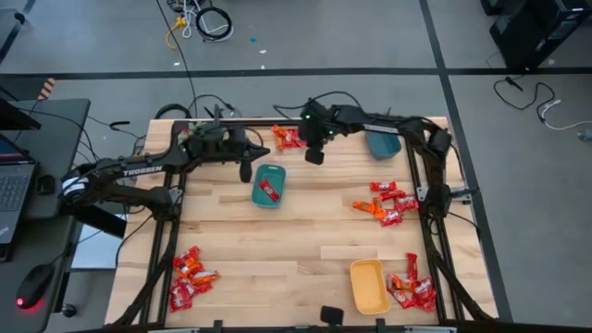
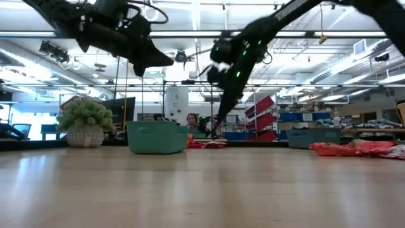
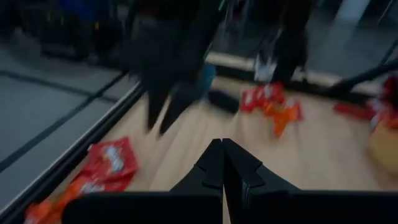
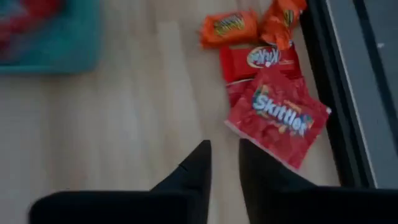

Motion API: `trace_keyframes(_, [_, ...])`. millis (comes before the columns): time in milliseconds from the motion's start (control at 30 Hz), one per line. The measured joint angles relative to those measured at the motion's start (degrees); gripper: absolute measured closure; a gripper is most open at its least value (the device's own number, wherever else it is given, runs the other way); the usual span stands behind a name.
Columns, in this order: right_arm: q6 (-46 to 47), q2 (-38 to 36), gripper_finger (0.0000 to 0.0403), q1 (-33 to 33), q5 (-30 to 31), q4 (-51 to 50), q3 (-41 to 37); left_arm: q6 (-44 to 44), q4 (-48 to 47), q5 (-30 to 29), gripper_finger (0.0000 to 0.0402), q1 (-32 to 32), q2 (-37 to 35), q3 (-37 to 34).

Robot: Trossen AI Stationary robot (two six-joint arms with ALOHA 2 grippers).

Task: Sort candy
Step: Put the small red candy into the green bin

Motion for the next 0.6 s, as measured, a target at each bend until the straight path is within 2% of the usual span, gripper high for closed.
trace_keyframes(67, [0.65,-3.33,0.0378,0.41,-2.30,0.76,-2.93,2.52,-5.37,-0.01,0.0401,1.07,1.67,3.10])
trace_keyframes(133, [1.07,-6.27,0.0395,1.25,-3.35,3.66,-7.68,5.30,-10.37,-0.05,0.0401,2.15,4.18,6.66])
trace_keyframes(367, [8.58,-17.10,0.0400,4.93,-3.47,22.62,-27.29,15.32,-24.50,1.39,0.0401,4.12,18.01,19.54])
trace_keyframes(500, [12.87,-22.27,0.0401,7.99,-0.12,29.78,-35.09,18.46,-27.00,2.97,0.0401,4.12,26.27,24.98])
trace_keyframes(600, [14.61,-25.81,0.0401,10.15,2.69,30.60,-38.58,21.25,-27.52,1.08,0.0401,4.00,31.69,28.90])
